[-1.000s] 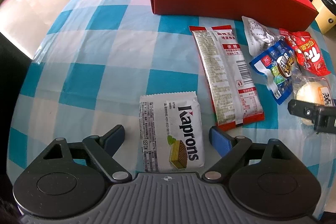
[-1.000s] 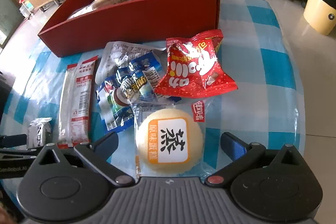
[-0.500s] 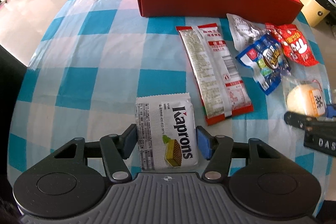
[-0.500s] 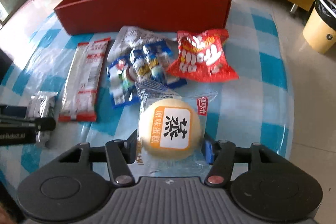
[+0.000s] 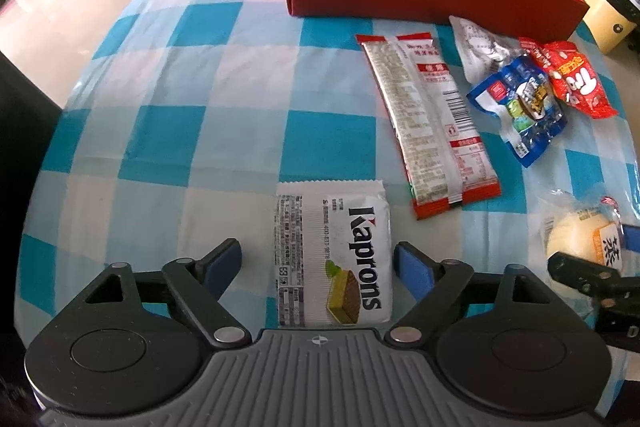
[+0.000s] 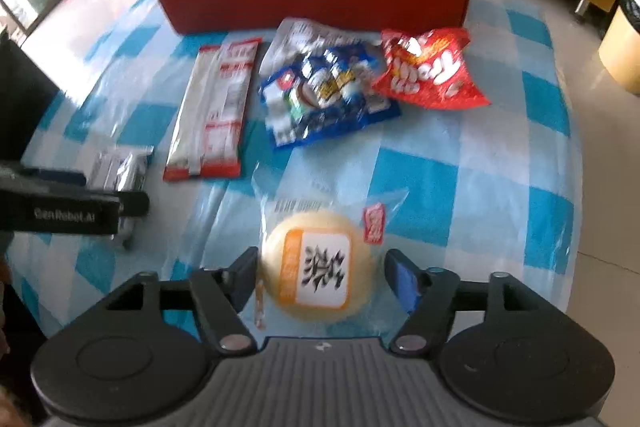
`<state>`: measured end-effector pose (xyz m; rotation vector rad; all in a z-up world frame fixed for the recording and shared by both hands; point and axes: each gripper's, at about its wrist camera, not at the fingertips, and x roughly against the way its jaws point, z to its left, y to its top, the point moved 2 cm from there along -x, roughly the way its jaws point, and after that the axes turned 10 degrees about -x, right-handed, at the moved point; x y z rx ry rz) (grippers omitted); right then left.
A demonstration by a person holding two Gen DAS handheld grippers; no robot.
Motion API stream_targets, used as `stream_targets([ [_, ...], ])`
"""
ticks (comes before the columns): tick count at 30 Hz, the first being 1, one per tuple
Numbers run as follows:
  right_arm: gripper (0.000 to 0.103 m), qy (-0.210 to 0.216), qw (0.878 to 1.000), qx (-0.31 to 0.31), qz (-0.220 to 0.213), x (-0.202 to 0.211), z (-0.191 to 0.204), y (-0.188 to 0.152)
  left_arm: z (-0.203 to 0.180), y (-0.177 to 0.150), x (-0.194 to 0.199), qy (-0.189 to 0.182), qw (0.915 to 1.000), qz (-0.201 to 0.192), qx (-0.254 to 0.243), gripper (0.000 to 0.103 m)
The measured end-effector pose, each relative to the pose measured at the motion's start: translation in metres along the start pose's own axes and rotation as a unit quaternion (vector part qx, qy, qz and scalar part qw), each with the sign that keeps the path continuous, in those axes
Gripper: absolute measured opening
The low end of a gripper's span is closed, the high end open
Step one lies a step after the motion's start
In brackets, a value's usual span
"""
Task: Organize snacks
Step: 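Grasp the Kaprons wafer with the left tool while the right tool grasps the round bun pack, then lift the wafer and bun pack and carry both over the red box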
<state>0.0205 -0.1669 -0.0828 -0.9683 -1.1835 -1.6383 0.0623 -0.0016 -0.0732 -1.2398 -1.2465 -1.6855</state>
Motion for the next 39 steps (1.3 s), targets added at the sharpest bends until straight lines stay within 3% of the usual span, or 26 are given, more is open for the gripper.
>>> stream_targets([
  [5,0.071,0.002,1.0,-0.011,0.006,-0.005,-0.004,0.001,-0.002,0.0,0.001,-0.001,1.0,-0.002,-0.002,0.087],
  [7,0.07,0.002,1.0,-0.004,0.007,-0.005,-0.003,-0.003,-0.002,0.0,0.003,-0.006,1.0,-0.002,-0.003,0.081],
  [9,0.063,0.005,1.0,0.0,0.013,-0.006,-0.002,-0.006,-0.004,0.001,0.006,-0.006,0.9999,-0.003,-0.014,0.066],
  [10,0.057,0.003,1.0,0.004,0.01,-0.006,-0.002,-0.007,-0.005,0.001,0.008,-0.007,0.9998,-0.004,-0.018,0.065],
  [13,0.054,0.008,1.0,-0.006,0.009,-0.003,-0.004,-0.007,-0.009,-0.002,0.011,-0.03,0.9994,0.003,-0.019,0.065],
  [20,0.054,0.018,1.0,-0.001,-0.02,0.012,0.002,-0.003,-0.024,0.002,0.031,-0.014,0.9988,-0.031,-0.036,0.065],
  [39,0.054,0.044,0.996,-0.027,-0.077,0.031,0.0,0.055,-0.042,0.063,0.053,-0.011,0.9962,-0.079,-0.036,0.065],
])
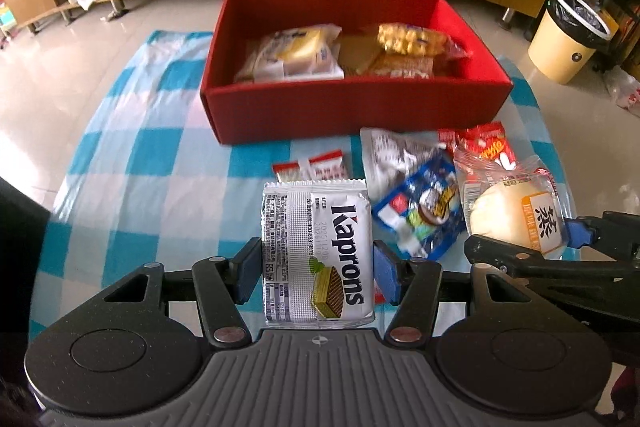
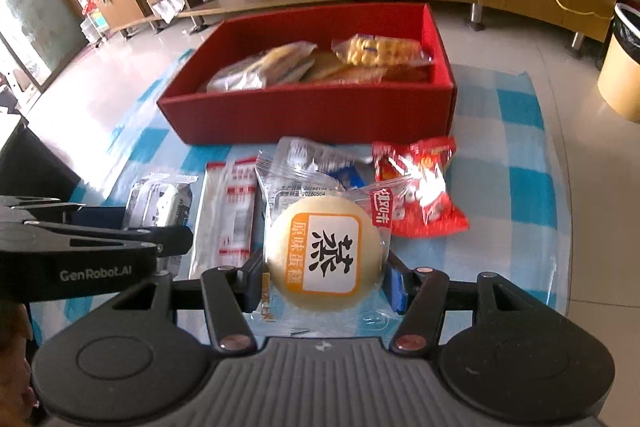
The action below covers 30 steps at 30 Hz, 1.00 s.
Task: Organize snacks
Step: 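Lift the wafer and bun pack and carry both over the red box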
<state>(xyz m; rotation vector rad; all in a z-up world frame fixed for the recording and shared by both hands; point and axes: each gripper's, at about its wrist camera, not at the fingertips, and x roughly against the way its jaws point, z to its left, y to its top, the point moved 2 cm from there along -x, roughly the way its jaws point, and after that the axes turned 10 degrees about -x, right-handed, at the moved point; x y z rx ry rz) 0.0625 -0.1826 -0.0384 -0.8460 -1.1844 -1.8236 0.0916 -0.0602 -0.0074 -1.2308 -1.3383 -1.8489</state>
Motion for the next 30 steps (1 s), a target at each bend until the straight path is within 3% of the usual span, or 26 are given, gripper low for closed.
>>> stream_targets([
  [7,0.054,0.009,1.0,-0.003,-0.017,0.007,0.003,0.015,-0.003,0.02,0.011,0.011,0.9994,-0.03,-0.011,0.065],
  [20,0.054,0.007,0.999,-0.015,-0.034,0.004,-0.008,0.049,0.005,0.047,-0.013,-0.007,0.9995,-0.028,0.011,0.065],
  [30,0.054,0.008,0.999,-0.011,-0.039,-0.009,-0.003,0.075,0.01,0.074,-0.014,0.01,0.9985,-0.053,0.007,0.065],
])
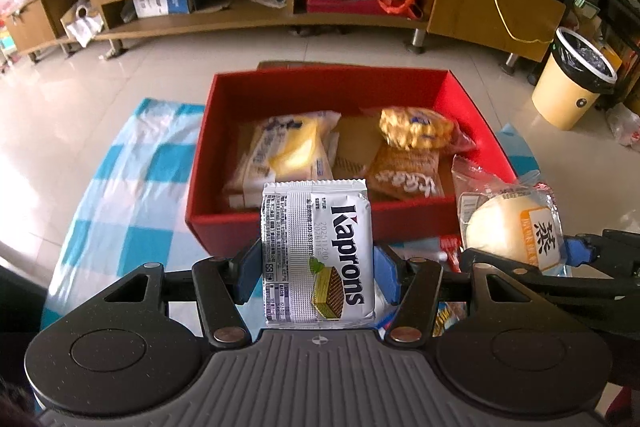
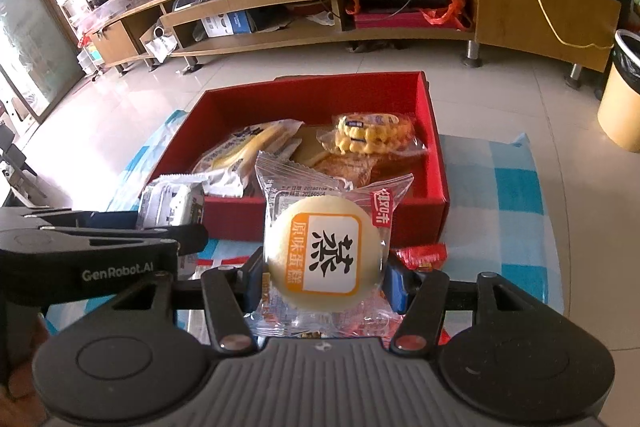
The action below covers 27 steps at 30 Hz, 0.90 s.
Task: Organize snacks
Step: 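Lift the wafer and bun pack and carry both over the red box, then lower the wafer and bun pack into the red box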
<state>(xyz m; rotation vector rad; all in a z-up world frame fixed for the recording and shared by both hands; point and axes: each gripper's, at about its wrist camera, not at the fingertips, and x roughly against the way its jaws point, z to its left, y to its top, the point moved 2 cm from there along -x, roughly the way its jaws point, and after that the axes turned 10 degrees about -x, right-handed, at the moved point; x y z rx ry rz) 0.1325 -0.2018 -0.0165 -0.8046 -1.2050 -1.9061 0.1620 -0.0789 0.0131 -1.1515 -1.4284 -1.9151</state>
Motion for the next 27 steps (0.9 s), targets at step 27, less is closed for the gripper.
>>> stream_targets([
  [27,0.054,0.001,1.0,-0.01,-0.011,-0.02,0.001,0.037,0.004,0.034,-0.022,0.016,0.9998,-0.014,-0.004,0.065],
])
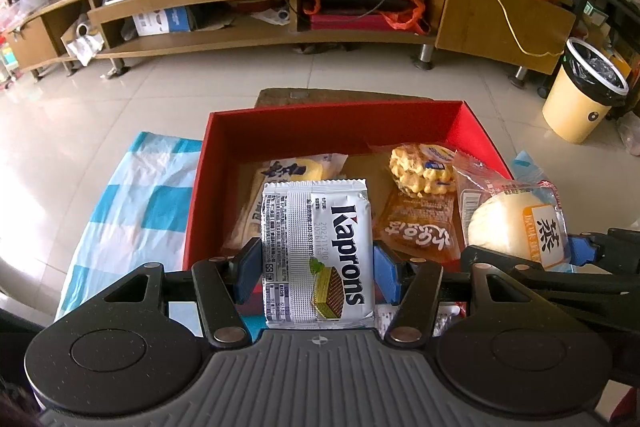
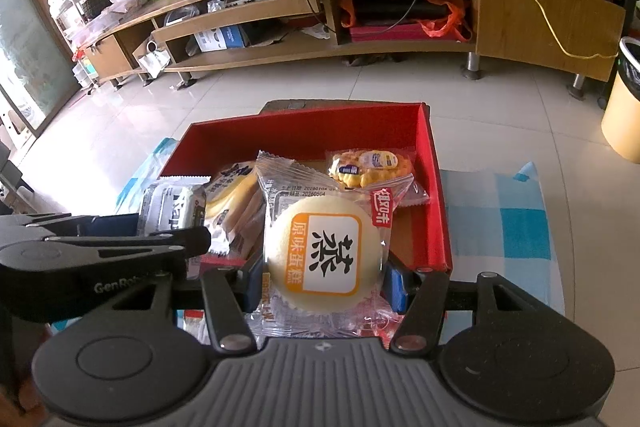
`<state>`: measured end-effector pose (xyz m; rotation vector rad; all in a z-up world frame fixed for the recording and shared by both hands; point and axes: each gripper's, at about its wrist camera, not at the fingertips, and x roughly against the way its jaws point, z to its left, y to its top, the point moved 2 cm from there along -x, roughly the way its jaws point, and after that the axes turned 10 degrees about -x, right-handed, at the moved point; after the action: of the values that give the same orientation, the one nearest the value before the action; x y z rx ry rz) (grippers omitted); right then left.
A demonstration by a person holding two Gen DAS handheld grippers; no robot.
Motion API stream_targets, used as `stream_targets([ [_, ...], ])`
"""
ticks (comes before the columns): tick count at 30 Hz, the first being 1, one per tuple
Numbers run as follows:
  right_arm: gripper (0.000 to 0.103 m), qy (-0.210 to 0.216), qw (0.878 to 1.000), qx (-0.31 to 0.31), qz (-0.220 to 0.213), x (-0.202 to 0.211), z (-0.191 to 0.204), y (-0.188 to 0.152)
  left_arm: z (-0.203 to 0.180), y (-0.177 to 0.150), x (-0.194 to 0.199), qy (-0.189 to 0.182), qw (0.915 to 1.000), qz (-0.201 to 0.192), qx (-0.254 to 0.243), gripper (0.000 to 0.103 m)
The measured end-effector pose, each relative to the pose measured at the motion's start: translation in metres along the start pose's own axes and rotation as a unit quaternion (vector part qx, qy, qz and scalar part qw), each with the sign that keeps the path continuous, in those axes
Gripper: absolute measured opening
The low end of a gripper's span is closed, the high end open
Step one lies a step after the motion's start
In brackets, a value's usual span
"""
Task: Organize snacks
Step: 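Lower the wafer and bun pack into the red box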
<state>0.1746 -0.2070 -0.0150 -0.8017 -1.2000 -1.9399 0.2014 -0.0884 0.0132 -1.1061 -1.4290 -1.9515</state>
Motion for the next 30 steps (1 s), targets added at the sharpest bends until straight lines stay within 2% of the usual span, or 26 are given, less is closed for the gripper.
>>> stream_targets([
  [30,0.054,-0.002,1.0,-0.007,0.0,-0.02,0.001,0.018,0.008,0.018,-0.018,0.016,0.9999,0.0,0.004,0.064],
])
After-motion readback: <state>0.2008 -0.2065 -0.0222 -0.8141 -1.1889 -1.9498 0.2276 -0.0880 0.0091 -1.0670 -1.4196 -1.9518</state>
